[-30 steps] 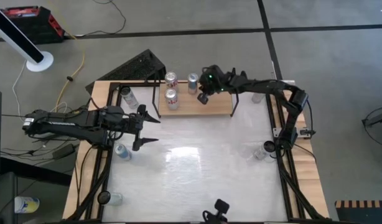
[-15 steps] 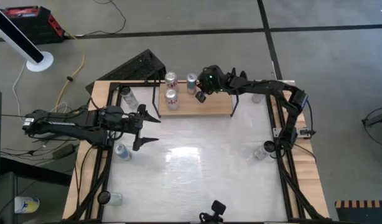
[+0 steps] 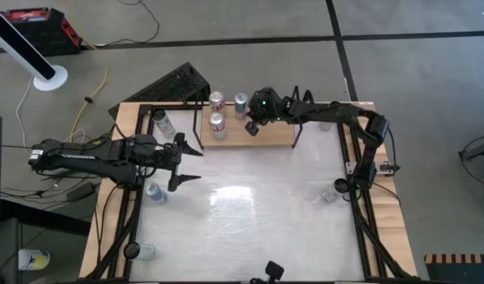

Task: Place canned beverage on shelf
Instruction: Put the blue soda can on the shelf aligned with the other blue soda can

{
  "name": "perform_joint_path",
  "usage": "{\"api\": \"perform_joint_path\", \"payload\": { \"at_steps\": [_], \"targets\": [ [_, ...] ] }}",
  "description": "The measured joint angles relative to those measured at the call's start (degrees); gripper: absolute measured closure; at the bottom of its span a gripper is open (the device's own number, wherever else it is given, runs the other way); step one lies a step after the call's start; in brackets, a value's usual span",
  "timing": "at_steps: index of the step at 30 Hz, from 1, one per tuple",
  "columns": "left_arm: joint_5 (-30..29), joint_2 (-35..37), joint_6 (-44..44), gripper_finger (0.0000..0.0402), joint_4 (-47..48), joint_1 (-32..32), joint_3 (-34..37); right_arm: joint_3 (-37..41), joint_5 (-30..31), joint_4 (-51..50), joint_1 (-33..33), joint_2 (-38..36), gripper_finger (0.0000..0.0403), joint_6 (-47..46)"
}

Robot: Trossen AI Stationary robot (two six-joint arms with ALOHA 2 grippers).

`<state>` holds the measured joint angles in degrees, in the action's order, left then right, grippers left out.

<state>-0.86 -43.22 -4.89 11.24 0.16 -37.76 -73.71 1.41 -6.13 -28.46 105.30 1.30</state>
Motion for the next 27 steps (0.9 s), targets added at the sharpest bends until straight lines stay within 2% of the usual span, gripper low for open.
{"api": "perform_joint_path", "payload": {
  "at_steps": [5,7,11,13,21,24,27],
  "targets": [
    [0.27,0.00,3.39,0.0055,0.61,-0.04,0.00,0.07,0.00,-3.74,3.83,-3.55,0.0381,-0.60],
    [3.14,0.17,5.51,0.0055,2.30,-0.45,0.00,0.07,0.00,-5.85,6.09,-6.42,0.0381,-0.88],
    [12.94,1.00,10.82,0.0055,5.72,-3.99,-0.20,-0.02,0.18,-8.07,11.19,-11.53,0.0381,-0.85],
    [13.26,1.29,13.74,0.0055,8.68,-7.21,-1.55,-0.02,1.42,-8.39,13.84,-13.59,0.0381,-0.88],
    [-6.06,-0.10,26.48,0.0055,31.17,-23.49,-14.86,-0.02,8.89,-10.39,25.52,-17.22,0.0381,-5.12],
    [-13.22,-1.11,36.70,0.0055,44.13,-27.36,-18.83,-0.02,10.77,-10.40,30.42,-17.31,0.0381,-7.88],
    [-16.31,-2.01,46.35,0.0055,55.21,-29.90,-19.43,-0.02,15.83,-10.52,36.05,-16.76,0.0381,-11.08]
  ]
}}
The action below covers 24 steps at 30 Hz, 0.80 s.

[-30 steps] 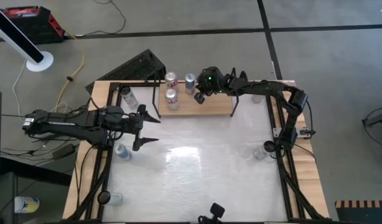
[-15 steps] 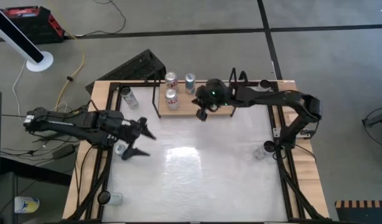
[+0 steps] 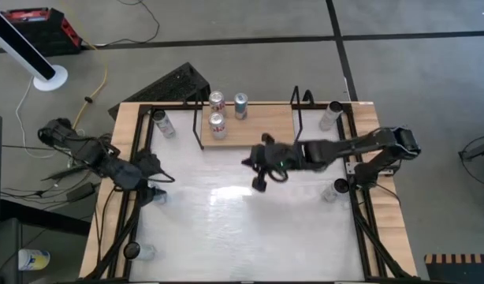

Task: Place canned beverage on shelf
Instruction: Put the blue soda can on the shelf aligned with the other blue soda can

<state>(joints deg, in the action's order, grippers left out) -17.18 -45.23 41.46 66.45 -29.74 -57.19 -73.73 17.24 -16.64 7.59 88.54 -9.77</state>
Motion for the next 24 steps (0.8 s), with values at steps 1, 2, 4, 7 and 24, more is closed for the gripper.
{"api": "perform_joint_path", "payload": {
  "at_steps": [1,2,4,7,24],
  "targets": [
    [-0.11,-0.15,2.27,0.0055,1.99,-0.62,0.43,-0.02,2.31,0.21,2.06,0.52,0.0381,-0.82],
    [-0.09,-0.23,4.27,0.0055,3.78,-1.04,1.02,-0.02,4.68,-0.11,4.01,0.78,0.0381,-1.37],
    [-0.05,-0.43,7.55,0.0055,6.54,-1.76,2.53,0.13,8.54,-1.08,7.73,1.11,0.0381,-2.54],
    [0.88,-0.68,10.29,0.0055,7.30,-2.94,4.79,-0.11,13.49,-0.71,12.30,2.31,0.0381,-3.97],
    [2.98,-0.61,10.88,0.0055,7.37,-3.43,8.38,0.08,20.69,-0.86,16.79,6.80,0.0381,-6.66]
  ]
}}
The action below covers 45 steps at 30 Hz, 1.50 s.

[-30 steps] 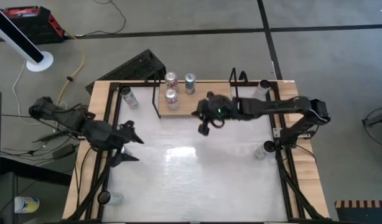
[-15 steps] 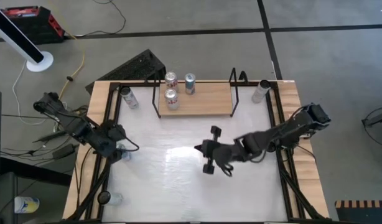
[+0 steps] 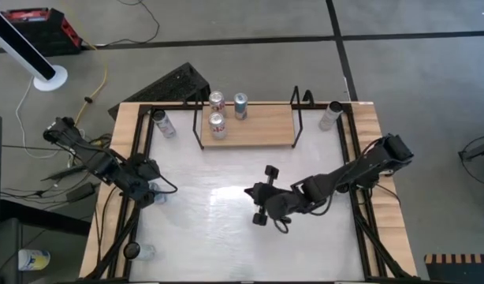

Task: Place canned beverage on shelf
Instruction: Put the blue soda can on the shelf aligned with the other blue soda can

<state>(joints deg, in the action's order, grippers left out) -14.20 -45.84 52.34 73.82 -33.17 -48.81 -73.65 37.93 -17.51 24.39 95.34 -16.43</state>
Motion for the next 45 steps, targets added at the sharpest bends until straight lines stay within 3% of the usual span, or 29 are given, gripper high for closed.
{"api": "perform_joint_path", "payload": {
  "at_steps": [5,17,21,28,34,41,45],
  "targets": [
    [1.78,-0.03,0.76,0.0055,-0.36,0.00,4.20,0.17,0.79,2.81,1.91,3.94,0.0381,1.38],
    [5.78,-0.24,1.46,0.0062,-0.91,-0.02,3.92,-0.15,4.45,7.56,5.62,6.22,0.0381,1.30],
    [6.47,-0.24,1.46,0.0090,-0.77,-0.02,3.92,-0.08,4.68,7.05,5.63,6.24,0.0381,1.35],
    [6.14,-0.24,0.28,0.0175,-1.39,0.00,3.92,-0.08,4.66,5.73,5.48,6.24,0.0381,1.79],
    [6.43,-0.26,-1.47,0.0182,-6.69,0.00,3.92,-0.08,5.91,-0.43,5.53,6.24,0.0381,1.71],
    [6.41,-3.12,-11.00,0.0182,-18.63,3.39,1.84,0.16,6.92,-6.30,3.57,4.85,0.0381,-0.65],
    [6.32,-9.76,-20.67,0.0182,-20.86,8.18,-3.35,7.41,7.34,-0.39,1.72,0.22,0.0381,-0.92]
  ]
}}
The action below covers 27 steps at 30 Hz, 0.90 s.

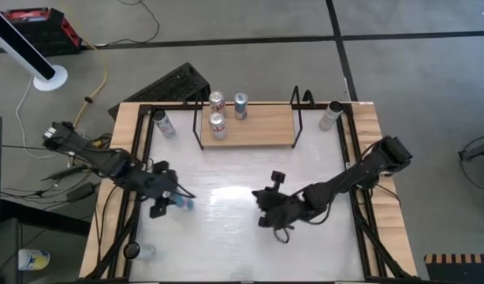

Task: Place canned beverage on shelf
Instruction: Put the blue soda can on the shelf aligned with the other blue soda can

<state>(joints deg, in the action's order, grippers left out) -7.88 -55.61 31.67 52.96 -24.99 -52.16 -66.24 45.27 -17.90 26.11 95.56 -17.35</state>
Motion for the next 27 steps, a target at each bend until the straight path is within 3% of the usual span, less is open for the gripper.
{"api": "perform_joint_path", "payload": {
  "at_steps": [6,8,11,14,18,27],
  "targets": [
    [0.15,-12.51,-19.78,0.0182,0.04,9.28,-12.09,19.99,-8.64,25.31,-5.43,-11.54,0.0381,1.91],
    [0.18,-16.34,-25.41,0.0182,-0.04,14.03,-16.99,24.64,-13.87,34.51,-6.89,-14.32,0.0381,2.19],
    [3.42,-21.85,-32.60,0.0182,0.07,22.08,-24.52,29.56,-16.65,42.54,-7.38,-16.20,0.0381,3.83],
    [8.43,-27.94,-38.98,0.0182,0.72,30.08,-32.50,32.16,-16.33,44.61,-6.90,-16.71,0.0381,5.43],
    [10.87,-37.17,-44.58,0.0182,2.78,38.70,-43.15,33.85,-15.05,44.46,-6.19,-16.64,0.0380,5.78],
    [13.44,-56.35,-53.47,0.0182,9.01,48.46,-62.38,34.67,-14.92,39.32,-7.39,-19.56,0.0377,8.81]
  ]
}}
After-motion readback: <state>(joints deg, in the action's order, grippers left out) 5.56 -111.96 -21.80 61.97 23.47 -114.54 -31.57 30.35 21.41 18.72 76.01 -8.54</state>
